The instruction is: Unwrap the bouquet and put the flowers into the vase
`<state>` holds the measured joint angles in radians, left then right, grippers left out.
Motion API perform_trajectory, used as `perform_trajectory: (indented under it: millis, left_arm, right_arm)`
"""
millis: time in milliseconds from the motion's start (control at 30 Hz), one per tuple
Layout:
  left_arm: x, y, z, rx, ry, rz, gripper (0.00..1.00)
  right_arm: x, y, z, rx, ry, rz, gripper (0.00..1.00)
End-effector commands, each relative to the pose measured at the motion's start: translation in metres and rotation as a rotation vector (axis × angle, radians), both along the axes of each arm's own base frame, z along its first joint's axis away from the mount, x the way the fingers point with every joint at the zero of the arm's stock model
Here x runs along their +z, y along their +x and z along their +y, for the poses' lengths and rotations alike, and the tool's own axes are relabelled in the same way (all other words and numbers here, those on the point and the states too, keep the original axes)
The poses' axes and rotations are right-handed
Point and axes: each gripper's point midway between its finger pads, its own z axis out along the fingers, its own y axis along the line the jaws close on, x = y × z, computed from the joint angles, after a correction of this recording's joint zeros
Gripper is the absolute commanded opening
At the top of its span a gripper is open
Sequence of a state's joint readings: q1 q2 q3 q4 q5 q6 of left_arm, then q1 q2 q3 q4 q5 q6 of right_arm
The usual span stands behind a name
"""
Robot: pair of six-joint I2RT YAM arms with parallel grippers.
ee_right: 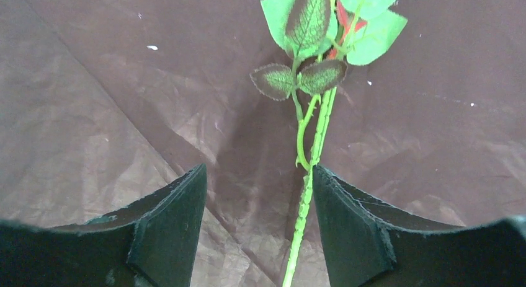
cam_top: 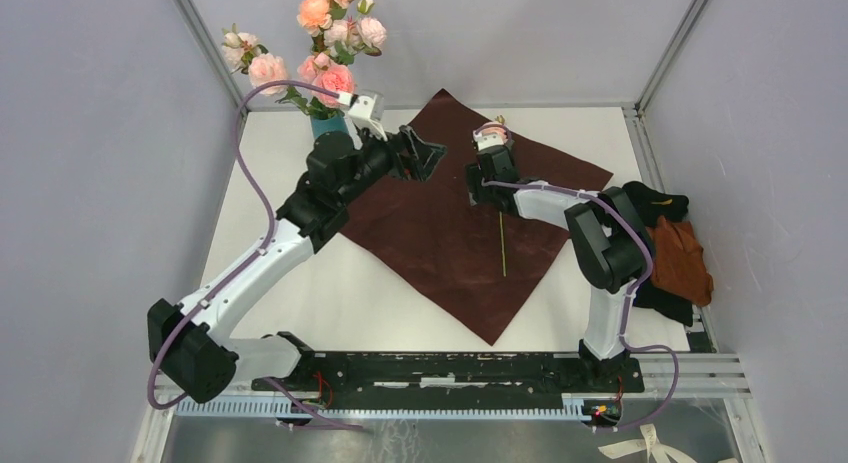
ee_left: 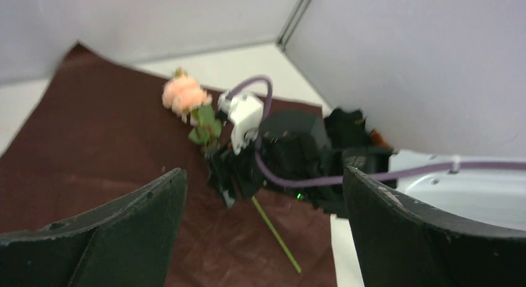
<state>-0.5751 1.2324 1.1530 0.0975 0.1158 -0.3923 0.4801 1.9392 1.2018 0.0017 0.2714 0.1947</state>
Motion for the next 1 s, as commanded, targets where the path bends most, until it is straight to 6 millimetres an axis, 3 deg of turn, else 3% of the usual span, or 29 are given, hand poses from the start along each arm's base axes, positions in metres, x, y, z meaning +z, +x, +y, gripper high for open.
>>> perform_trajectory:
  millis: [0, 267, 333, 500, 567, 700, 967]
  left_arm:
    - [-0.045, -0.001, -0.007, -0.023, 0.076, 0.075, 0.99]
    - [-0.071, -0.002, -0.009, -0.034, 0.101, 0.124, 0.99]
    - [-0.074, -0.003, -0.012, -0.048, 0.098, 0.132, 0.99]
    - [-0.086, -0.001, -0.014, -0.053, 0.109, 0.155, 0.99]
    - [-0.092, 0.003, -0.012, -0.03, 0.116, 0.168, 0.99]
    - [-0.112, 0.012, -0.013, -0.002, 0.128, 0.206, 0.99]
    - [-0.134, 0.02, -0.047, -0.089, -0.007, 0.301, 0.94]
  right_arm:
    - [-0.007, 0.003, -0.011, -0.05, 0.018, -0.017, 0.69]
    - [-0.024, -0.003, -0.014, -0.038, 0.034, 0.016, 0.66]
    - [-0.031, -0.005, -0.012, -0.031, 0.052, 0.028, 0.54]
    - [-0.039, -0.01, -0.006, -0.017, 0.091, 0.049, 0.0]
    - [-0.035, -0.01, -0.003, 0.0, 0.109, 0.042, 0.0]
    - [-0.007, -0.015, 0.006, 0.046, 0.181, -0.027, 0.0]
    - [0.087, -0.049, 0.027, 0.223, 0.235, -0.224, 0.0]
